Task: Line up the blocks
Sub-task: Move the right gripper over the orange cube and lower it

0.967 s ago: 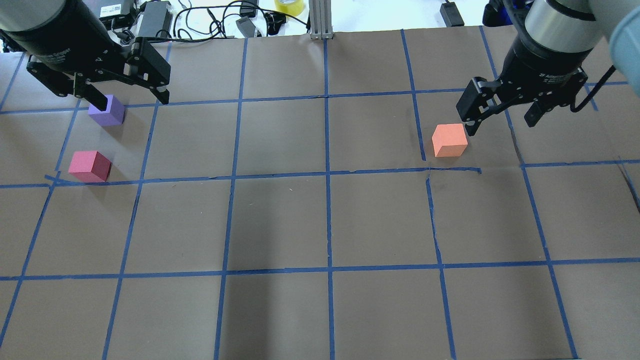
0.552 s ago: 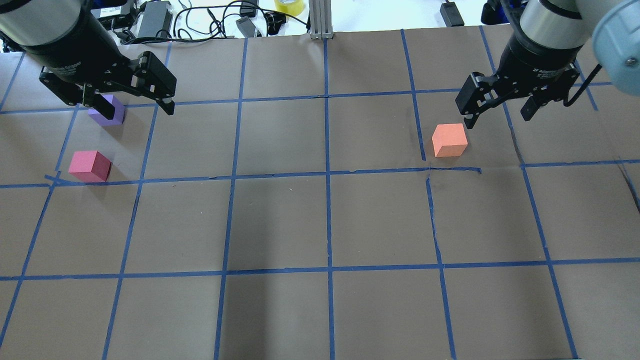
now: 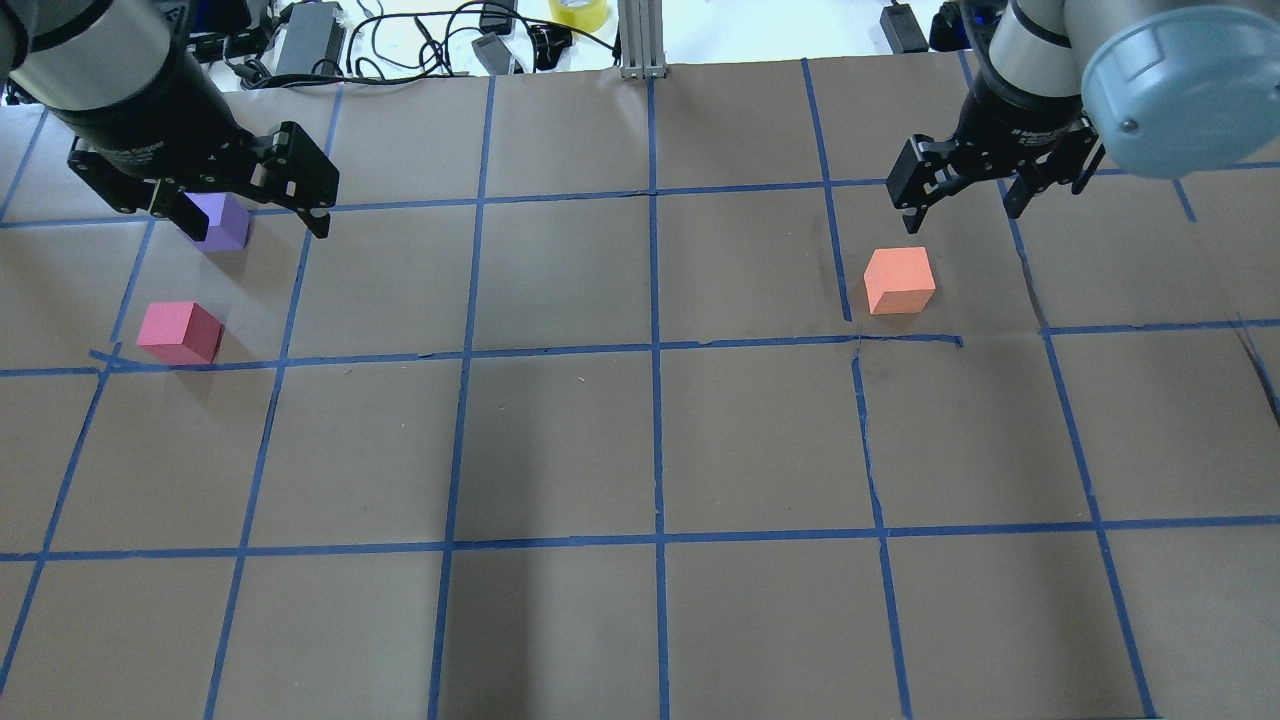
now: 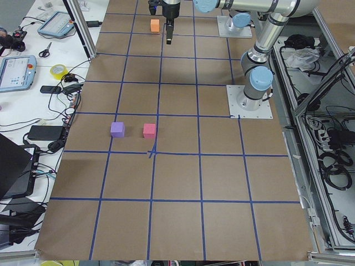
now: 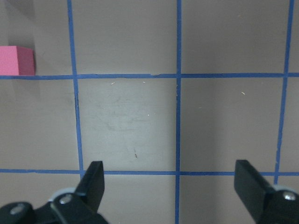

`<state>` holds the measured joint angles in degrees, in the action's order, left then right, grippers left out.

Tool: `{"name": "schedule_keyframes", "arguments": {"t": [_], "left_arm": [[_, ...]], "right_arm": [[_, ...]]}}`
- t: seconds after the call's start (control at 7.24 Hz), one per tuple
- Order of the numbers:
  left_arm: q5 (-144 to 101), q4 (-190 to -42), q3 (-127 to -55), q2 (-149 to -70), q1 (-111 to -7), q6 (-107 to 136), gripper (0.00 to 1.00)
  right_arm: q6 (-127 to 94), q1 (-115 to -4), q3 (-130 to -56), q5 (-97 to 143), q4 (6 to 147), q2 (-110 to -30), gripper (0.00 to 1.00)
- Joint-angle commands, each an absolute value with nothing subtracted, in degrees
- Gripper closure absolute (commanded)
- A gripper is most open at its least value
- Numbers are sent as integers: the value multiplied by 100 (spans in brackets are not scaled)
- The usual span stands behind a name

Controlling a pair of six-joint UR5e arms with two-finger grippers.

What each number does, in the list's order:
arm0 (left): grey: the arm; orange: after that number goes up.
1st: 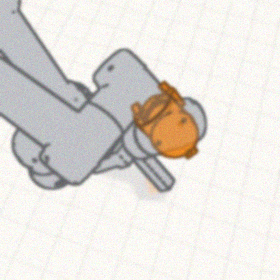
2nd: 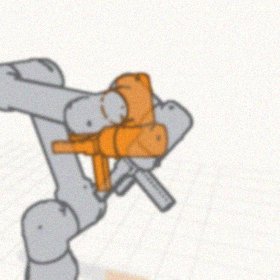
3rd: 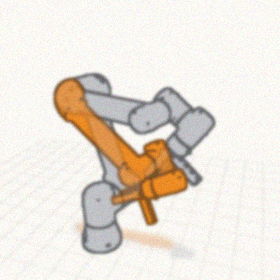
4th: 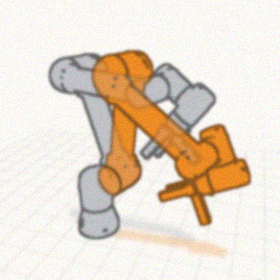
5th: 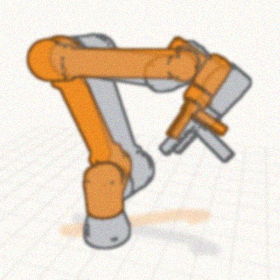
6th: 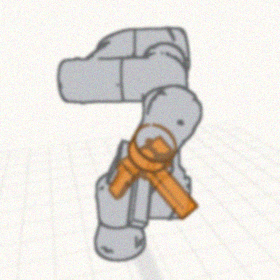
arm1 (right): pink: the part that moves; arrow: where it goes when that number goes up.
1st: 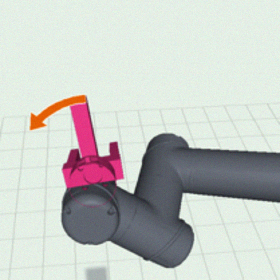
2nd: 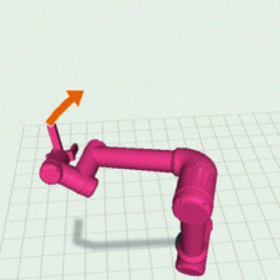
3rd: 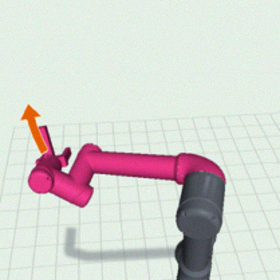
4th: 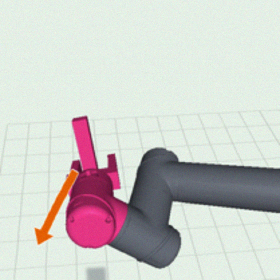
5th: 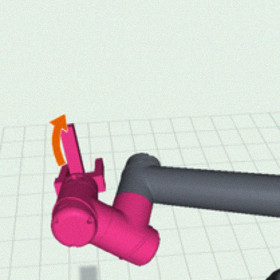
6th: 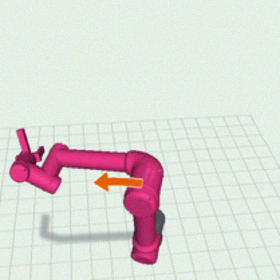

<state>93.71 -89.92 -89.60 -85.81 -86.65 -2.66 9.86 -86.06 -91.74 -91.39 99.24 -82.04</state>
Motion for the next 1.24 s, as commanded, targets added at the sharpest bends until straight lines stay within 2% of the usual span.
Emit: {"name": "schedule_keyframes", "arguments": {"t": [0.0, 0.97, 1.1], "left_arm": [[9439, -8982, -8956, -8587, -8657, -264, 0], [9431, -8991, -8956, -8569, -8657, -264, 0], [9431, -8991, -8965, -8561, -8657, -272, 0]], "right_arm": [[984, -8613, -9176, -9115, 10334, -7824, 0], [2091, -8429, -9264, -9053, 11432, -7156, 0], [2100, -8429, -9264, -9053, 11800, -6754, 0]]}}
